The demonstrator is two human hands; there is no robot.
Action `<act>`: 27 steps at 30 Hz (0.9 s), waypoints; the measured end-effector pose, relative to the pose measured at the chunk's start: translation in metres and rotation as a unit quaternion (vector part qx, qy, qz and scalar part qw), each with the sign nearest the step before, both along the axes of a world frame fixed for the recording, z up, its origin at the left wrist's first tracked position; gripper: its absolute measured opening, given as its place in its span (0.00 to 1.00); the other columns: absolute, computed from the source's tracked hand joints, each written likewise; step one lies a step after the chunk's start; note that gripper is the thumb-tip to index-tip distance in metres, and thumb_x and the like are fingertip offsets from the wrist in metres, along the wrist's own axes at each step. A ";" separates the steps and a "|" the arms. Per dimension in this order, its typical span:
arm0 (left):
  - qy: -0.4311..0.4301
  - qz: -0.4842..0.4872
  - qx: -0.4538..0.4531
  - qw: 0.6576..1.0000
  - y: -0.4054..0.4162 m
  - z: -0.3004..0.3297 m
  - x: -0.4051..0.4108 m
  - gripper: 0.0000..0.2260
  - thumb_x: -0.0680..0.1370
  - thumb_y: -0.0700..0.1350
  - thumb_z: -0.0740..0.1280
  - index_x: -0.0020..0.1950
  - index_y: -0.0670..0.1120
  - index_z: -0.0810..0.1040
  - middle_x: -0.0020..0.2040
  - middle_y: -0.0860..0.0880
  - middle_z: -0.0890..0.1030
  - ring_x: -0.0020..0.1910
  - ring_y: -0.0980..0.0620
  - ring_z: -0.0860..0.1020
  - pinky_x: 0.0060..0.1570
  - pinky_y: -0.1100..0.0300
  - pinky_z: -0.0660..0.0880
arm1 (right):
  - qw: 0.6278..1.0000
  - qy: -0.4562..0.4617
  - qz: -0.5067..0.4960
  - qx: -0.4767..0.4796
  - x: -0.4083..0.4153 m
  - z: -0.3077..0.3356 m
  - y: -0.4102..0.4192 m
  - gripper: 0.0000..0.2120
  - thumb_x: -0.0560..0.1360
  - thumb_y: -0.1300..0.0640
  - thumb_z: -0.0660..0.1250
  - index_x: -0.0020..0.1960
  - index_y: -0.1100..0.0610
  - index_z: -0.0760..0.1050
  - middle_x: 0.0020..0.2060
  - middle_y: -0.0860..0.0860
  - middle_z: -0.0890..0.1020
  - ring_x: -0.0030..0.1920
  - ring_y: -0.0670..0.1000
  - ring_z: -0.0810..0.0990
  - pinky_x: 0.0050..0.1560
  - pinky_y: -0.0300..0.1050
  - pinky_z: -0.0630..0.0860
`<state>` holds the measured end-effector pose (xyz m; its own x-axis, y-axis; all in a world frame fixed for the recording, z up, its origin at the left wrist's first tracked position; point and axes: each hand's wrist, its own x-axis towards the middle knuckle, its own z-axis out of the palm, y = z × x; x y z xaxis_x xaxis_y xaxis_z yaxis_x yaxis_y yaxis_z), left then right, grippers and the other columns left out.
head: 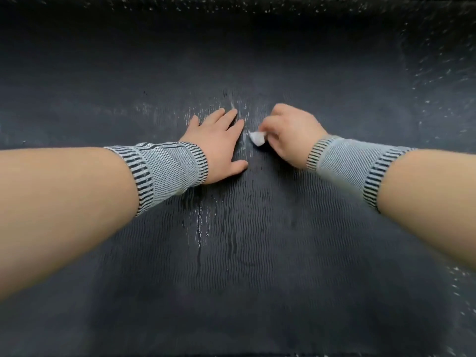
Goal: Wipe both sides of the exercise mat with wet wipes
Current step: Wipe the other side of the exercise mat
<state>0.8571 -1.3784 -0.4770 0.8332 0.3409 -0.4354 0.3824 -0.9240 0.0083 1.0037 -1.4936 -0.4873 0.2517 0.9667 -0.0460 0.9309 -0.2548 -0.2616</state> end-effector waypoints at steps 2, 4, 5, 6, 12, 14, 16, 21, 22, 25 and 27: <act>0.004 0.004 -0.003 1.000 -0.005 0.001 -0.001 0.40 0.77 0.65 0.59 0.80 0.46 0.48 0.81 0.47 0.46 0.79 0.47 0.47 0.74 0.38 0.53 | 0.998 -0.006 -0.069 0.005 0.004 0.001 0.013 0.12 0.77 0.58 0.59 0.57 0.55 0.76 0.54 0.55 0.74 0.53 0.59 0.75 0.50 0.48 0.70; 0.007 0.001 -0.004 1.000 -0.010 0.002 -0.002 0.40 0.77 0.65 0.60 0.80 0.46 0.48 0.81 0.47 0.46 0.79 0.47 0.46 0.74 0.38 0.53 | 0.998 -0.011 -0.066 0.009 -0.005 0.000 0.006 0.11 0.77 0.58 0.59 0.58 0.55 0.75 0.54 0.55 0.74 0.52 0.59 0.76 0.49 0.47 0.70; 0.009 -0.003 -0.004 1.000 -0.012 0.003 -0.005 0.41 0.77 0.65 0.60 0.80 0.46 0.48 0.81 0.47 0.45 0.79 0.47 0.46 0.74 0.38 0.53 | 0.999 -0.009 -0.043 0.005 -0.013 -0.001 -0.005 0.11 0.77 0.59 0.60 0.57 0.56 0.75 0.54 0.55 0.74 0.51 0.59 0.76 0.49 0.48 0.70; 0.011 -0.008 -0.003 1.000 -0.014 0.003 -0.009 0.41 0.77 0.66 0.60 0.80 0.46 0.47 0.81 0.47 0.45 0.79 0.47 0.46 0.74 0.38 0.52 | 1.000 -0.004 -0.015 0.009 -0.023 -0.001 -0.019 0.11 0.76 0.60 0.61 0.56 0.57 0.76 0.52 0.57 0.74 0.50 0.60 0.76 0.47 0.48 0.70; 0.038 -0.034 -0.008 0.999 -0.026 0.005 -0.030 0.44 0.75 0.68 0.61 0.80 0.45 0.45 0.81 0.47 0.43 0.79 0.46 0.45 0.74 0.39 0.51 | 0.990 0.060 0.123 -0.036 -0.056 0.009 -0.074 0.07 0.73 0.61 0.63 0.48 0.59 0.79 0.43 0.57 0.76 0.39 0.60 0.78 0.38 0.46 0.73; 0.040 -0.030 -0.012 0.999 -0.029 0.005 -0.031 0.45 0.75 0.67 0.62 0.80 0.45 0.45 0.81 0.47 0.43 0.79 0.46 0.45 0.74 0.39 0.51 | 0.994 0.039 0.094 -0.039 -0.046 0.008 -0.058 0.09 0.76 0.60 0.62 0.53 0.58 0.78 0.49 0.56 0.75 0.46 0.59 0.77 0.43 0.47 0.70; 0.040 -0.024 -0.012 0.999 -0.031 0.007 -0.030 0.45 0.75 0.67 0.63 0.80 0.45 0.45 0.81 0.46 0.43 0.79 0.46 0.45 0.74 0.38 0.51 | 0.999 0.017 0.037 -0.030 -0.038 0.007 -0.042 0.10 0.77 0.59 0.60 0.55 0.58 0.76 0.51 0.56 0.74 0.49 0.59 0.76 0.46 0.48 0.70; 0.045 -0.041 -0.008 0.998 -0.043 0.010 -0.039 0.45 0.75 0.66 0.63 0.80 0.44 0.46 0.81 0.47 0.44 0.79 0.46 0.45 0.74 0.38 0.51 | 0.996 0.031 0.085 -0.013 -0.074 0.006 -0.080 0.06 0.72 0.63 0.63 0.46 0.61 0.77 0.43 0.59 0.75 0.39 0.62 0.77 0.36 0.50 0.73; 0.049 -0.048 -0.008 0.998 -0.046 0.010 -0.043 0.45 0.75 0.67 0.63 0.80 0.44 0.45 0.81 0.47 0.44 0.79 0.46 0.45 0.75 0.38 0.51 | 0.991 0.057 0.120 -0.014 -0.084 0.007 -0.096 0.05 0.71 0.62 0.62 0.42 0.61 0.77 0.39 0.58 0.75 0.34 0.60 0.76 0.32 0.49 0.74; 0.066 -0.062 -0.008 0.996 -0.055 0.009 -0.058 0.46 0.75 0.67 0.62 0.80 0.44 0.43 0.81 0.47 0.41 0.79 0.46 0.43 0.75 0.38 0.50 | 0.973 0.088 0.209 -0.050 -0.094 0.009 -0.118 0.13 0.71 0.58 0.55 0.39 0.59 0.77 0.36 0.55 0.75 0.30 0.57 0.75 0.27 0.43 0.71; 0.068 -0.060 -0.009 0.996 -0.059 0.009 -0.063 0.45 0.76 0.66 0.62 0.80 0.44 0.43 0.81 0.47 0.41 0.79 0.47 0.43 0.75 0.39 0.50 | 0.976 0.064 0.202 -0.050 -0.085 0.011 -0.105 0.10 0.72 0.60 0.58 0.42 0.59 0.78 0.38 0.56 0.76 0.31 0.58 0.76 0.30 0.42 0.69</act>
<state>0.7936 -1.4378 -0.4681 0.8002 0.2329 -0.5526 0.2675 -0.9634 -0.0188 0.9187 -1.5987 -0.4760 -0.1633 0.9749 -0.1512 0.9222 0.0964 -0.3744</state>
